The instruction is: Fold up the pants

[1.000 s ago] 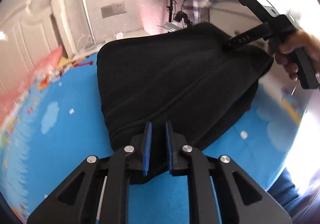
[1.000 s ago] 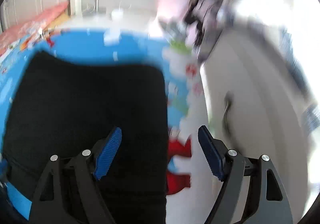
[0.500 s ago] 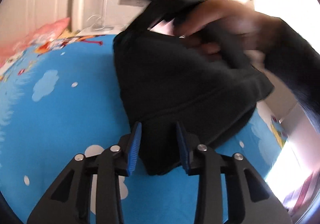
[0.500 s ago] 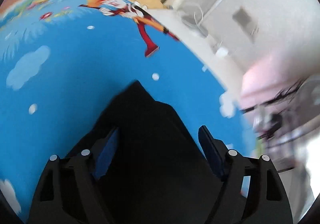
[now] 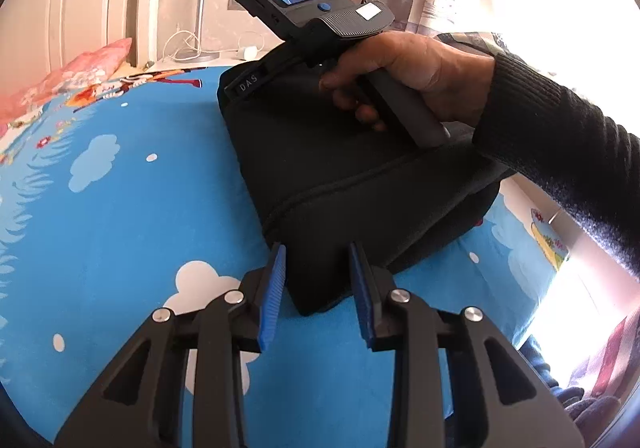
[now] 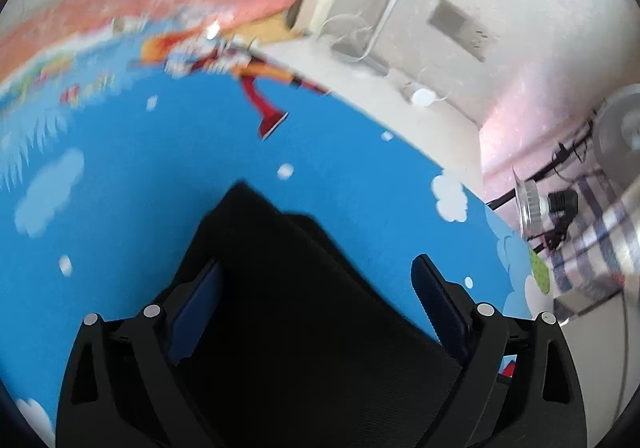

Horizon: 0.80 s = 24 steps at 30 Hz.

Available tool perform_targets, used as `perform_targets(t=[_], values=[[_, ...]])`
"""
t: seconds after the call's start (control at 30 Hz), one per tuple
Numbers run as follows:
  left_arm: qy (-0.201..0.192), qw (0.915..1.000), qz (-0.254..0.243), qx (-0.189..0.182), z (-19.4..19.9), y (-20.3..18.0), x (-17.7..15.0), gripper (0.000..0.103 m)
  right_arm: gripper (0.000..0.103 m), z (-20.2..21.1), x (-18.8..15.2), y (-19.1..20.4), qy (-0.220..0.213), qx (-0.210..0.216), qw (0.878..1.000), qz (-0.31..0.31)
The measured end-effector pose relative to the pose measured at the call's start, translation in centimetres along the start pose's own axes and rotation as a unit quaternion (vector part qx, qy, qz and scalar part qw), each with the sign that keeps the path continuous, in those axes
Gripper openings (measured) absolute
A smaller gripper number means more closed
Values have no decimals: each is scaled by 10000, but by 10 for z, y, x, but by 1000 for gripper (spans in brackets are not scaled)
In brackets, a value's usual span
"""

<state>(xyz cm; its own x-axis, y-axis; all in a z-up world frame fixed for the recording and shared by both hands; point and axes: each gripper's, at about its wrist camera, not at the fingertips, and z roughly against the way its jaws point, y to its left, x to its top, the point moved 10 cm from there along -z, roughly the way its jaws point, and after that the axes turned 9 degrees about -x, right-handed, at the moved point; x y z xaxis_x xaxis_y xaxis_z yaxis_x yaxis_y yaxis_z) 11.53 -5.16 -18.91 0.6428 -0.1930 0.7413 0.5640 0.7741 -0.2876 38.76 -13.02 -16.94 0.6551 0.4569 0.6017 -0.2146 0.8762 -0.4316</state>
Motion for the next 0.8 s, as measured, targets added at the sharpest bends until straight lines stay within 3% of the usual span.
perform_targets(t=[0.07, 0.17, 0.23, 0.33, 0.43, 0.53, 0.6, 0.63, 0.73, 0.8], values=[[35, 9999, -97, 47, 0, -3, -1, 32, 90, 11, 7, -16, -215, 144, 9984, -508], [76, 9997, -218, 99, -1, -5, -4, 34, 91, 29, 11, -67, -506, -401, 9889, -1341], [116, 9991, -375, 169, 0, -9, -5, 35, 91, 45, 1, -101, -517, -424, 9805, -1846], [161, 9967, -754, 268, 2, -17, -7, 39, 91, 75, -37, -149, -334, -430, 9703, -2355], [-55, 9965, -758, 347, 13, -15, 6, 38, 91, 104, -97, -181, -71, -857, 9689, -2322], [-358, 9989, -300, 59, 18, -1, 45, 35, 91, 116, -154, -188, 275, -1046, 9704, -2160], [-467, 9989, 18, 0, 5, 22, 85, 24, 86, 118, -187, -184, 480, -1049, 9687, -2198], [-454, 9989, 138, 6, -6, 33, 103, 14, 77, 114, -200, -179, 609, -998, 9685, -2200], [-232, 9973, 680, -132, -59, 75, 155, 2, 74, 106, -224, -170, 707, -682, 9612, -2577], [287, 9904, 1235, -546, -109, 99, 172, 2, 74, 104, -227, -168, 692, -563, 9564, -2780]])
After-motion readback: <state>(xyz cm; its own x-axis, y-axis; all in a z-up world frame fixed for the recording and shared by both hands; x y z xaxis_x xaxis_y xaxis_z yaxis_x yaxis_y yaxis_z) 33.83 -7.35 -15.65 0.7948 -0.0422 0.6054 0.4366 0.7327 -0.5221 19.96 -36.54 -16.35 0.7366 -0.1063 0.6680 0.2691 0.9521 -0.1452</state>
